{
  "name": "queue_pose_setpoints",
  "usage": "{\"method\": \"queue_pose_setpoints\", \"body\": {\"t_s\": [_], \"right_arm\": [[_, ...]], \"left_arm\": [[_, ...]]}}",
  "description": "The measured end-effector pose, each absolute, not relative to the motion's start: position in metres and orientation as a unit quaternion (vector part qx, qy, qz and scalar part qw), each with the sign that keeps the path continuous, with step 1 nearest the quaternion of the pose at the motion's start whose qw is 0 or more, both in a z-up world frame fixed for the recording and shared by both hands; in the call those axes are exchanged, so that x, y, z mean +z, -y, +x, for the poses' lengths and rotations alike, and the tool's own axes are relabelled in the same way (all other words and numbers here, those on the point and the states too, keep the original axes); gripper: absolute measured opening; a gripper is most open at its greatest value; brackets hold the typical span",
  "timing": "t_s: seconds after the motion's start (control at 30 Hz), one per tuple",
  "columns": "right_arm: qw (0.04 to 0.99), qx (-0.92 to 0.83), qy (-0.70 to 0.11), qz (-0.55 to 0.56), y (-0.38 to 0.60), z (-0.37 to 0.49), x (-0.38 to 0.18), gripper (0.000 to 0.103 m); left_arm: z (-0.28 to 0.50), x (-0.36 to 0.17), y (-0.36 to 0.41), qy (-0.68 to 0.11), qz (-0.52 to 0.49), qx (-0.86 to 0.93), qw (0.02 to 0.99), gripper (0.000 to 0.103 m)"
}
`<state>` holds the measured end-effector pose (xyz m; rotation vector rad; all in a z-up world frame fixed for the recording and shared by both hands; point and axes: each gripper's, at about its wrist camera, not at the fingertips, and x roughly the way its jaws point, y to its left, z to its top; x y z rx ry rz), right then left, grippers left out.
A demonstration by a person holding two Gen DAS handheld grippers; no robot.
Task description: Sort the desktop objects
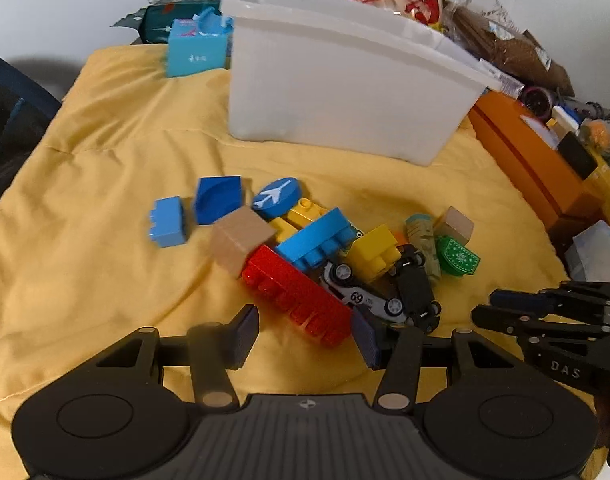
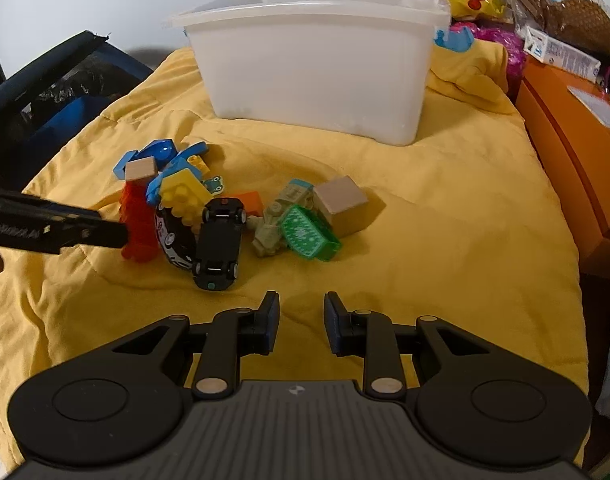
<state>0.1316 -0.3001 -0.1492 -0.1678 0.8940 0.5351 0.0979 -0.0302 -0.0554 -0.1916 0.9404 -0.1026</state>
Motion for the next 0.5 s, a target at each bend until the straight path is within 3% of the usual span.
{"method": "queue_pose_setpoints", "body": {"t_s": [0.13,0.5], "right_arm": [[0.871,0.237,-0.419,-0.095,0.297,0.133,-0.150,0.036],[0.871,0.264,-0.388,-0.145,0.282,0.157,-0.151,0.036]], "left_arm": [[0.108,-0.057,0.030,-0.451,-0.115,-0.033,0.885,0.058],[0.105,-0.058,0.017,-0.456,-0.106,-0.030,0.883,0.060]]}}
